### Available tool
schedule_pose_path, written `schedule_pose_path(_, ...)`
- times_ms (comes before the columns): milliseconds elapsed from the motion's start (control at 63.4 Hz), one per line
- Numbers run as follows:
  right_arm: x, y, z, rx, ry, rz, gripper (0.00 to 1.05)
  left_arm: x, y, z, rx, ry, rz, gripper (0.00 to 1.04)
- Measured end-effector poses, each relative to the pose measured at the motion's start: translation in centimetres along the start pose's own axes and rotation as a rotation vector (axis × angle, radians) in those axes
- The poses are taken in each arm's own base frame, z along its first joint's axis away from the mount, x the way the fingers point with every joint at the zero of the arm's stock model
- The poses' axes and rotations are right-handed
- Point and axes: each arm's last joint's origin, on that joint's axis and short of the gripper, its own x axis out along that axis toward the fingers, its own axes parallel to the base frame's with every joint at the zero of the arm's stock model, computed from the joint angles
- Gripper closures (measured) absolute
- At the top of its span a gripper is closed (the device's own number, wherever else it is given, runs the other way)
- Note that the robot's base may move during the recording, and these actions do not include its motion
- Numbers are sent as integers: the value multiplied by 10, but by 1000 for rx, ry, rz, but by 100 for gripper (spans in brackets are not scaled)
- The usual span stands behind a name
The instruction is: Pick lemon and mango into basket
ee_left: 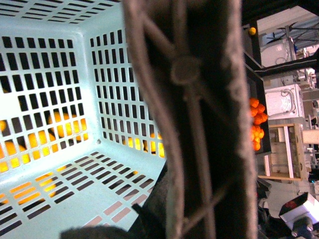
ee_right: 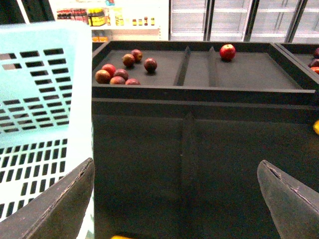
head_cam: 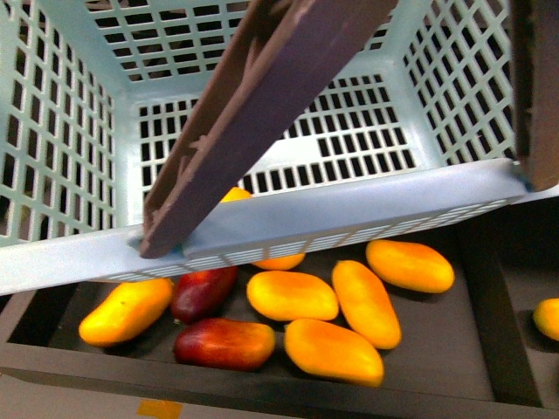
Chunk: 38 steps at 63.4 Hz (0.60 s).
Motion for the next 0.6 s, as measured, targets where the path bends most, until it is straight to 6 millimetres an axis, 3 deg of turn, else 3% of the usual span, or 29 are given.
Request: schedule_pose_path(599,0,0,0,0,0,3,9,-1,1,2,2,-9,5,100)
